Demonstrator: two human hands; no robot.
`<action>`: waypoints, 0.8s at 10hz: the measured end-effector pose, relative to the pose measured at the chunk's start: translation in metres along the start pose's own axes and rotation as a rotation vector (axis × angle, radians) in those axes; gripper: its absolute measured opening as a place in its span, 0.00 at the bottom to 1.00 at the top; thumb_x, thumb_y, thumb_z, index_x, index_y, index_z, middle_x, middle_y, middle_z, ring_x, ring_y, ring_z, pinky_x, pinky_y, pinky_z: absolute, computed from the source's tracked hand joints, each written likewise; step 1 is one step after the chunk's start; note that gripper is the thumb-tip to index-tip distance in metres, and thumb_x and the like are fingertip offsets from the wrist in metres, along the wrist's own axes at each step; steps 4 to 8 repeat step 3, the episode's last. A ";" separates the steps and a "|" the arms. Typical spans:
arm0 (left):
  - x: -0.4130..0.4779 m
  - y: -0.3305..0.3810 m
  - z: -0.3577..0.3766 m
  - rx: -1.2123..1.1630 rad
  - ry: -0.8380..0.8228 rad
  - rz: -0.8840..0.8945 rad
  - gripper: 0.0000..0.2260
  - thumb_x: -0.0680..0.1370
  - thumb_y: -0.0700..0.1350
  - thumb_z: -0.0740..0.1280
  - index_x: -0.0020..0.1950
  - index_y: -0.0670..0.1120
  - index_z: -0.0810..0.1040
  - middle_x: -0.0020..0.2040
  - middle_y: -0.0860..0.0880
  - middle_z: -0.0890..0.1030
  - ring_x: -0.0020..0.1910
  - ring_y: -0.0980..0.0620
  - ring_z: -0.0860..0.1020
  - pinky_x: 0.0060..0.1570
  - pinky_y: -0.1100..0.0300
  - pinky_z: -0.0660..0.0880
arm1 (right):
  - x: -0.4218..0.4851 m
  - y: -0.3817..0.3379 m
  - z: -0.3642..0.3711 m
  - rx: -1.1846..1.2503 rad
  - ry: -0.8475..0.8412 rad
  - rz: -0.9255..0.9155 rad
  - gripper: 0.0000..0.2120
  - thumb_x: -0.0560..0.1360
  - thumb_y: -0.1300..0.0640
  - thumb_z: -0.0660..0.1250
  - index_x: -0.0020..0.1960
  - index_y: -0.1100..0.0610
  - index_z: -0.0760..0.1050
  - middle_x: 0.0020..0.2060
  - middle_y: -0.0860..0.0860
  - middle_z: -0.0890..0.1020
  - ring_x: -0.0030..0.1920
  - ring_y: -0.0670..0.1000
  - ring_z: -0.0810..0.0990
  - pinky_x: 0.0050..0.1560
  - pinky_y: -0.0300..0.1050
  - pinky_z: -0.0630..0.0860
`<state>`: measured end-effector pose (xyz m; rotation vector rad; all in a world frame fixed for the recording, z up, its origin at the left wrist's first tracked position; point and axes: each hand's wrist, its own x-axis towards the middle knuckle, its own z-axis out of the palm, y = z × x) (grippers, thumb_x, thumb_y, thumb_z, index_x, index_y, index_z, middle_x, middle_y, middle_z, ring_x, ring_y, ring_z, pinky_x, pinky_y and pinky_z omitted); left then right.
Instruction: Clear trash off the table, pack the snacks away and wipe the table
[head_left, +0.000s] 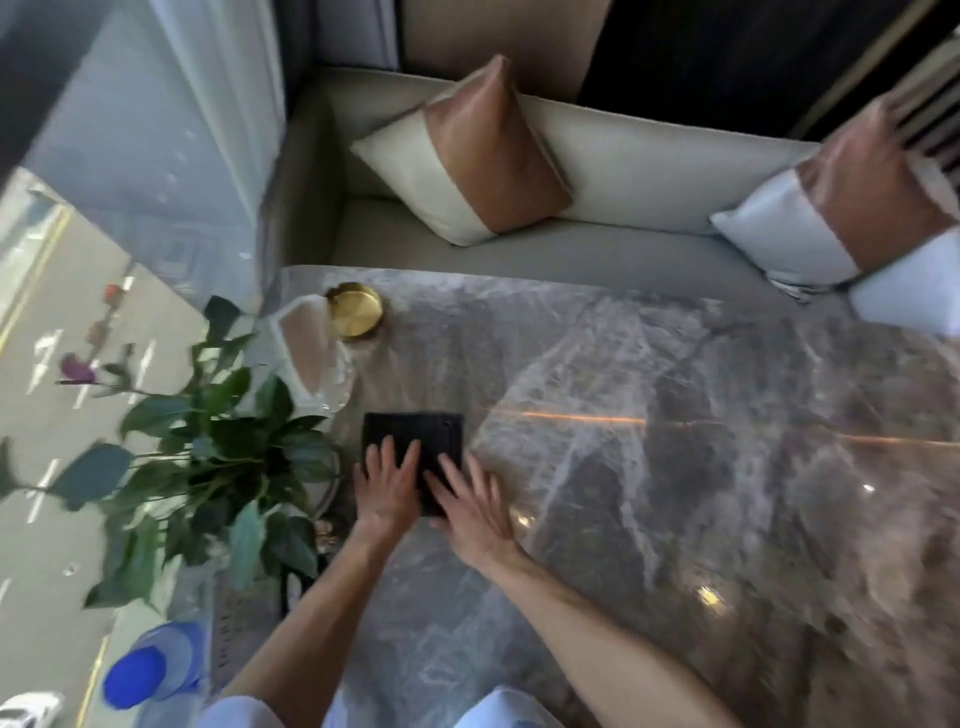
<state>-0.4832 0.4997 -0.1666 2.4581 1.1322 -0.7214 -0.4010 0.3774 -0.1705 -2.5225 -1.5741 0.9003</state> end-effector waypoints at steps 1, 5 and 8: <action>-0.003 -0.002 0.015 -0.043 0.045 -0.002 0.33 0.79 0.51 0.61 0.80 0.55 0.47 0.81 0.44 0.47 0.79 0.41 0.47 0.75 0.42 0.57 | -0.017 0.005 0.000 0.030 -0.033 0.010 0.31 0.79 0.48 0.61 0.78 0.45 0.52 0.80 0.47 0.48 0.79 0.60 0.40 0.76 0.65 0.46; -0.025 0.032 0.024 -0.035 0.215 -0.066 0.34 0.75 0.42 0.64 0.79 0.48 0.54 0.79 0.38 0.51 0.78 0.36 0.49 0.75 0.40 0.50 | -0.088 0.049 0.017 -0.006 0.089 0.035 0.31 0.77 0.47 0.62 0.77 0.43 0.54 0.80 0.51 0.50 0.79 0.60 0.40 0.76 0.63 0.36; -0.025 0.032 0.024 -0.035 0.215 -0.066 0.34 0.75 0.42 0.64 0.79 0.48 0.54 0.79 0.38 0.51 0.78 0.36 0.49 0.75 0.40 0.50 | -0.088 0.049 0.017 -0.006 0.089 0.035 0.31 0.77 0.47 0.62 0.77 0.43 0.54 0.80 0.51 0.50 0.79 0.60 0.40 0.76 0.63 0.36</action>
